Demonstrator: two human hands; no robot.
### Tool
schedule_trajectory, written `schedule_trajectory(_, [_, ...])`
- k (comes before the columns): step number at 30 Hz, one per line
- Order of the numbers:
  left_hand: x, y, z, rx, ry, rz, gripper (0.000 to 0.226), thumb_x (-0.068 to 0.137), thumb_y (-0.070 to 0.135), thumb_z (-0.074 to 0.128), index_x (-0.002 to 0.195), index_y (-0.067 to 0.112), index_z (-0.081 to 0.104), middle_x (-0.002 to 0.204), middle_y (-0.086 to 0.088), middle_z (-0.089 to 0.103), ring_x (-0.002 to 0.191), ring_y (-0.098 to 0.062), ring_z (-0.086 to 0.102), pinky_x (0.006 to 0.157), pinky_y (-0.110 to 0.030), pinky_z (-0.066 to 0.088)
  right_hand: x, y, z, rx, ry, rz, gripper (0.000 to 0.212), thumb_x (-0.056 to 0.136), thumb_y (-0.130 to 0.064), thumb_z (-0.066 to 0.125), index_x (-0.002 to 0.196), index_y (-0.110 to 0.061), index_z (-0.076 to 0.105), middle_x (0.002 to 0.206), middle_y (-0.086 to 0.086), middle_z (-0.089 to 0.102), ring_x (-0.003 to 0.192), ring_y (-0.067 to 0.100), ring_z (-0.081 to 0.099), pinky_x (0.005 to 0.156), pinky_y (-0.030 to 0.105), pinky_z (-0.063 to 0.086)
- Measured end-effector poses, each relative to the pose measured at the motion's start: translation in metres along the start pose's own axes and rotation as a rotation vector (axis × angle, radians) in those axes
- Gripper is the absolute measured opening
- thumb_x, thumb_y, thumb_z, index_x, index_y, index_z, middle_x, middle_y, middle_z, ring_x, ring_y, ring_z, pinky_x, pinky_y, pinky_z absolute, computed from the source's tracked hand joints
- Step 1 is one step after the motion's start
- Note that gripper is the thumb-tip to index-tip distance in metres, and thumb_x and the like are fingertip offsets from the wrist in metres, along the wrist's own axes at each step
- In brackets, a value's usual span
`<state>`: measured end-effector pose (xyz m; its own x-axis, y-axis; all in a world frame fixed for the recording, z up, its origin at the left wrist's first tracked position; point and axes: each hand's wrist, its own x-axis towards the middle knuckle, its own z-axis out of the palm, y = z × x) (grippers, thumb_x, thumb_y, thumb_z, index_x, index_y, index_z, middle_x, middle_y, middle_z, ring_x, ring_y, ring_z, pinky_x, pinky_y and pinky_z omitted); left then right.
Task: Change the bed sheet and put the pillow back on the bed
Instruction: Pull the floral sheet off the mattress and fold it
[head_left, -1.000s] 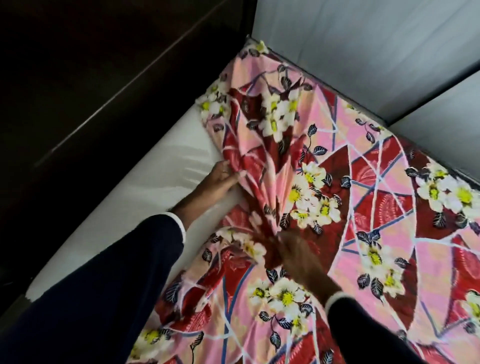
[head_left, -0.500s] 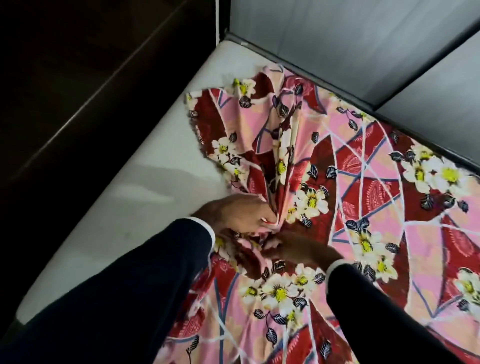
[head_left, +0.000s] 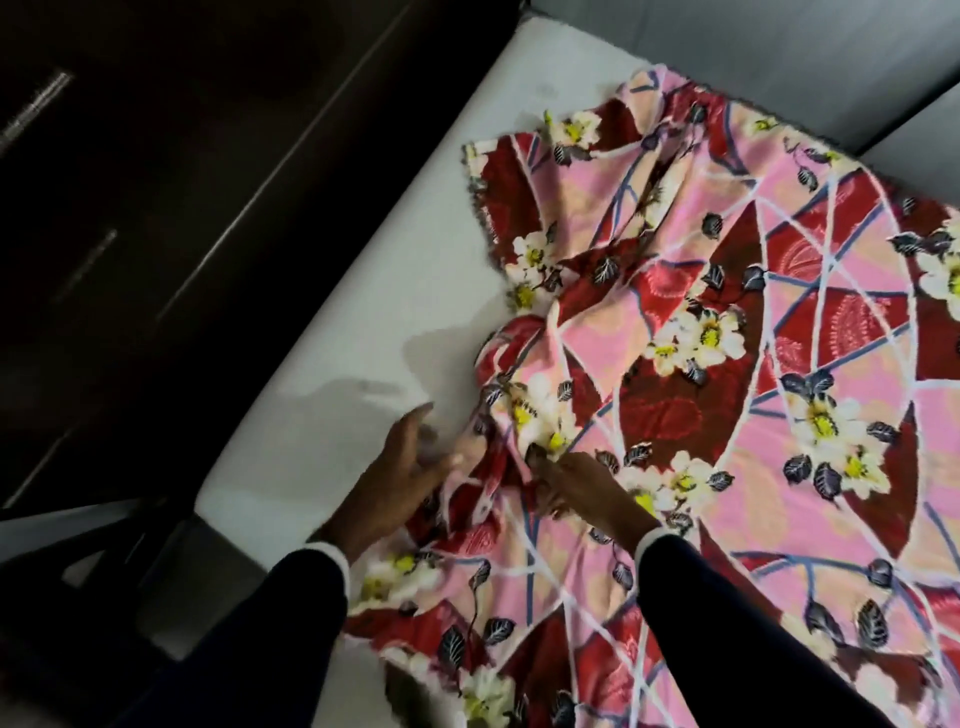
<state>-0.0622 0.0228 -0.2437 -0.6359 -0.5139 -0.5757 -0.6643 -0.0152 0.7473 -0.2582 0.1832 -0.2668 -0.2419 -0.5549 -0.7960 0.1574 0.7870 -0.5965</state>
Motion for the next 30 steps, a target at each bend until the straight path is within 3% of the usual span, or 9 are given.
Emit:
schedule_trajectory(3, [-0.072, -0.051, -0.007, 0.197, -0.324, -0.189, 0.085, 0.071, 0.080, 0.066, 0.135, 0.029, 0.046, 0.129, 0.018, 0.059, 0.120, -0.005, 0.058, 0.099, -0.027, 0.047, -0.016, 0.013, 0.031, 0.032, -0.211, 0.099, 0.049, 0.103, -0.036, 0.051, 0.074, -0.001, 0.070, 0.063, 0.009, 0.071, 0.053, 0.017, 0.066, 0.057, 0.026, 0.051])
schedule_trajectory(8, [-0.142, -0.119, 0.014, 0.263, -0.518, -0.268, 0.079, 0.069, 0.045, 0.081, 0.140, 0.034, 0.048, 0.132, 0.017, 0.061, 0.125, -0.003, 0.057, 0.106, -0.030, 0.046, -0.053, 0.051, 0.096, -0.040, -0.355, 0.145, 0.027, 0.098, -0.026, 0.058, 0.084, -0.005, 0.067, 0.073, 0.010, 0.071, 0.058, 0.013, 0.068, 0.057, 0.025, 0.051])
schedule_trajectory(11, [-0.160, -0.126, 0.030, 0.448, -0.470, -0.246, 0.009, 0.084, 0.037, 0.068, 0.088, 0.032, 0.061, 0.086, 0.010, 0.066, 0.105, -0.019, 0.067, 0.078, -0.026, 0.044, -0.079, 0.079, 0.133, -0.252, -0.329, 0.045, 0.006, 0.092, -0.017, 0.071, 0.091, -0.012, 0.068, 0.082, 0.002, 0.071, 0.065, 0.005, 0.065, 0.062, 0.022, 0.051])
schedule_trajectory(14, [-0.175, -0.117, 0.050, 0.001, -0.387, -0.194, 0.023, 0.083, 0.039, 0.071, 0.100, 0.024, 0.070, 0.102, -0.001, 0.075, 0.102, -0.012, 0.068, 0.093, -0.031, 0.053, -0.102, 0.104, 0.161, -0.362, -0.209, -0.227, 0.037, 0.074, -0.020, 0.084, 0.105, -0.017, 0.063, 0.095, -0.004, 0.065, 0.081, -0.003, 0.062, 0.079, 0.024, 0.049])
schedule_trajectory(16, [-0.187, -0.094, 0.057, -0.254, -0.383, -0.165, 0.016, 0.092, 0.015, 0.070, 0.108, 0.015, 0.067, 0.105, -0.002, 0.072, 0.094, -0.004, 0.067, 0.090, -0.023, 0.053, -0.118, 0.122, 0.177, -0.455, -0.086, -0.303, 0.083, 0.060, -0.038, 0.071, 0.133, -0.003, 0.051, 0.116, 0.013, 0.061, 0.108, 0.022, 0.060, 0.093, 0.033, 0.048])
schedule_trajectory(18, [-0.194, -0.073, 0.061, -0.445, -0.337, -0.124, 0.023, 0.094, 0.003, 0.064, 0.116, 0.009, 0.064, 0.109, -0.002, 0.070, 0.097, -0.007, 0.066, 0.092, -0.022, 0.052, -0.134, 0.140, 0.187, -0.519, 0.084, -0.277, 0.097, 0.055, -0.045, 0.062, 0.142, -0.004, 0.045, 0.120, 0.019, 0.056, 0.110, 0.040, 0.056, 0.094, 0.046, 0.048])
schedule_trajectory(22, [-0.198, -0.048, 0.064, -0.828, -0.219, -0.098, 0.030, 0.081, 0.014, 0.071, 0.111, 0.008, 0.068, 0.105, -0.003, 0.076, 0.092, -0.013, 0.071, 0.087, -0.028, 0.058, -0.160, 0.174, 0.173, -0.466, 0.414, -0.206, 0.062, 0.072, -0.061, 0.055, 0.121, -0.024, 0.065, 0.117, 0.008, 0.058, 0.108, 0.037, 0.056, 0.092, 0.046, 0.046])
schedule_trajectory(25, [-0.198, -0.041, 0.073, -0.972, -0.222, -0.065, 0.032, 0.075, 0.020, 0.075, 0.107, 0.015, 0.076, 0.108, -0.004, 0.075, 0.097, -0.018, 0.071, 0.091, -0.036, 0.056, -0.174, 0.191, 0.153, -0.591, 0.431, -0.156, 0.029, 0.086, -0.043, 0.063, 0.109, -0.027, 0.070, 0.128, 0.003, 0.056, 0.118, 0.035, 0.049, 0.098, 0.048, 0.042])
schedule_trajectory(30, [-0.199, -0.060, 0.108, -0.720, -0.098, -0.077, 0.020, 0.094, 0.016, 0.064, 0.114, 0.021, 0.066, 0.109, 0.001, 0.073, 0.104, -0.019, 0.069, 0.088, -0.044, 0.055, -0.180, 0.208, 0.132, -0.619, 0.386, -0.229, 0.025, 0.089, -0.039, 0.054, 0.099, -0.023, 0.069, 0.113, 0.002, 0.061, 0.108, 0.033, 0.054, 0.089, 0.045, 0.043])
